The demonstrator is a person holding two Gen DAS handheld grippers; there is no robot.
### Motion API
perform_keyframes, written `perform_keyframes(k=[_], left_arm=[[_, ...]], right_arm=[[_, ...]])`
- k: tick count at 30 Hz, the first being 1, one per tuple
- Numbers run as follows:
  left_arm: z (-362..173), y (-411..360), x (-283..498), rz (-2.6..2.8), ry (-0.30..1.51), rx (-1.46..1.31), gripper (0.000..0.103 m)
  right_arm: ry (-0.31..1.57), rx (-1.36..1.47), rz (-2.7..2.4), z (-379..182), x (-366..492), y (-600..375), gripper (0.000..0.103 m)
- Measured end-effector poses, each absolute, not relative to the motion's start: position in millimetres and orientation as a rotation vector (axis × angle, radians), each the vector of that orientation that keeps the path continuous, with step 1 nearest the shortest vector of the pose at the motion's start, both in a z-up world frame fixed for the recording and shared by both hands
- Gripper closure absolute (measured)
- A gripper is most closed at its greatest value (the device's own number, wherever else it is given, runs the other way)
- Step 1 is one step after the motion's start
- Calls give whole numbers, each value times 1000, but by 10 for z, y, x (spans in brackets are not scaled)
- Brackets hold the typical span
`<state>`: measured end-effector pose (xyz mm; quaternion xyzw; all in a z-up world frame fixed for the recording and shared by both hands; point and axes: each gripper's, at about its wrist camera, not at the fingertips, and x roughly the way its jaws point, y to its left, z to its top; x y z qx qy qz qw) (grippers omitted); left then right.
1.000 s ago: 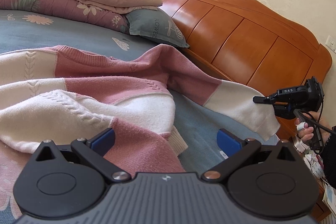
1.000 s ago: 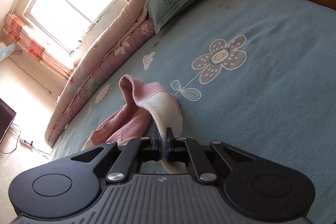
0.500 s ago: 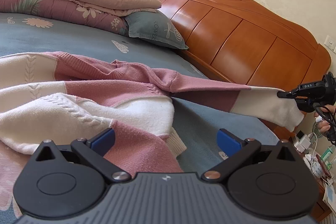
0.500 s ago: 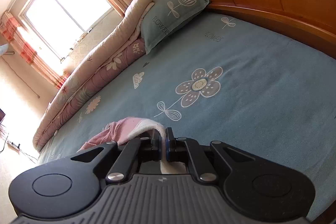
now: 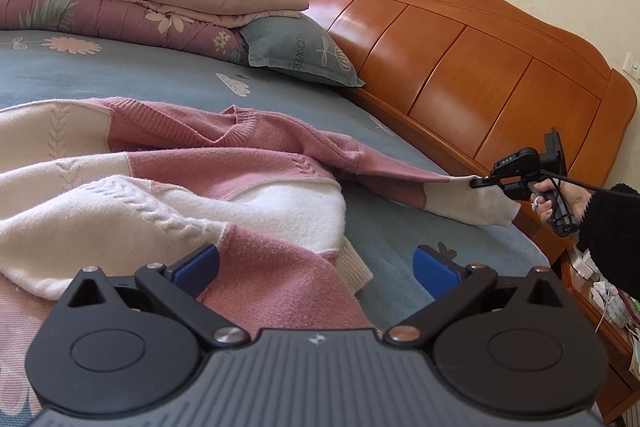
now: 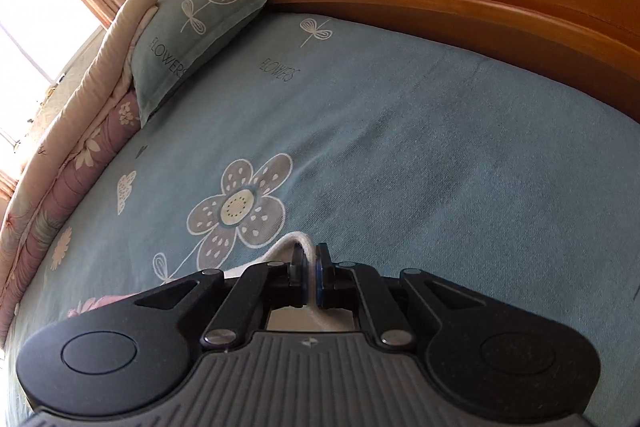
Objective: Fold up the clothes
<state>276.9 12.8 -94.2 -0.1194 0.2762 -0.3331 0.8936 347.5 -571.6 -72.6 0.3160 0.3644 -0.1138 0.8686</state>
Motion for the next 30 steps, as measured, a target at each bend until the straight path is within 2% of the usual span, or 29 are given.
perform_keyframes(k=[6, 11, 16, 24, 30], left_arm=[[-983, 225, 2833, -702, 548, -283, 1], [-1035, 266, 2880, -694, 550, -307, 1], [-987, 266, 2842, -699, 538, -301, 1], [-884, 295, 2801, -691, 526, -312, 1], [-863, 295, 2810, -680, 550, -280, 1]], right_arm=[[791, 613, -276, -1011, 4161, -5889, 96], [813, 567, -284, -1135, 4379, -5868, 89], [823, 516, -216, -907, 4123, -5684, 70], [835, 339, -2, -302, 3582, -5028, 69], [802, 275, 294, -86, 3928, -4146, 66]])
